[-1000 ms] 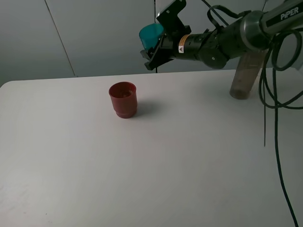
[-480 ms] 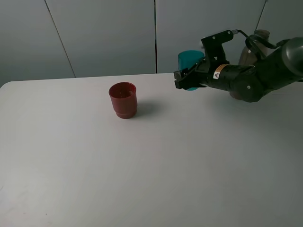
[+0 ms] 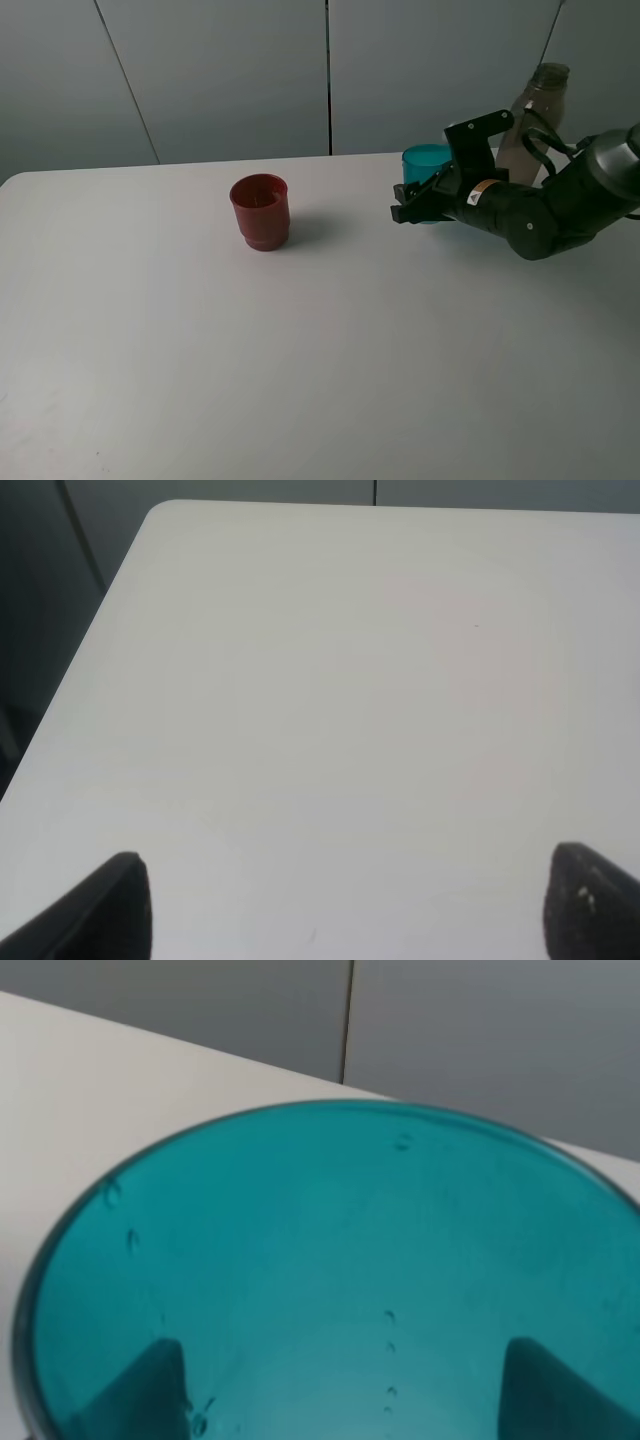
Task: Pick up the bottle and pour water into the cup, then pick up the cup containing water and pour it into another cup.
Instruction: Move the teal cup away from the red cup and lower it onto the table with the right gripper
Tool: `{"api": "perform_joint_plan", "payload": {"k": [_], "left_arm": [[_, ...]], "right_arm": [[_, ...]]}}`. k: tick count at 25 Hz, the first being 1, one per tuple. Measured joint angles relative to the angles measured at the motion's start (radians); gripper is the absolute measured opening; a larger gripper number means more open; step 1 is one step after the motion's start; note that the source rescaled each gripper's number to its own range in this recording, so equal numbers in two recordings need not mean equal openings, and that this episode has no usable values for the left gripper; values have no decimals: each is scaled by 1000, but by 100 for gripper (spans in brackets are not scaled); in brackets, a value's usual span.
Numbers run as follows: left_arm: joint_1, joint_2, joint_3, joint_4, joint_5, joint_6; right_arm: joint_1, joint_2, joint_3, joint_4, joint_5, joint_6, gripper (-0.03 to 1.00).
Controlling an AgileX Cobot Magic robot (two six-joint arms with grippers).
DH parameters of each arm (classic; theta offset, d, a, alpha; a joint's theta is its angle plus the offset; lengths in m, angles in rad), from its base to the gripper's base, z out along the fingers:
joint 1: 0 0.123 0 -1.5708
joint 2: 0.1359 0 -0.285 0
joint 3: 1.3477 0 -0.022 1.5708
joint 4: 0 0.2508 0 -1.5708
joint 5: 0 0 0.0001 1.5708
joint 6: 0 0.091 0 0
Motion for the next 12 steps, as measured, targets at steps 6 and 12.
{"api": "perform_joint_plan", "payload": {"k": [6,12], "left_arm": [[0,0,0,0,0,0],[0,0,0,0,0,0]], "right_arm": [[0,67,0,6,-155,4,8],[0,108,0,4,-299,4,8]]}}
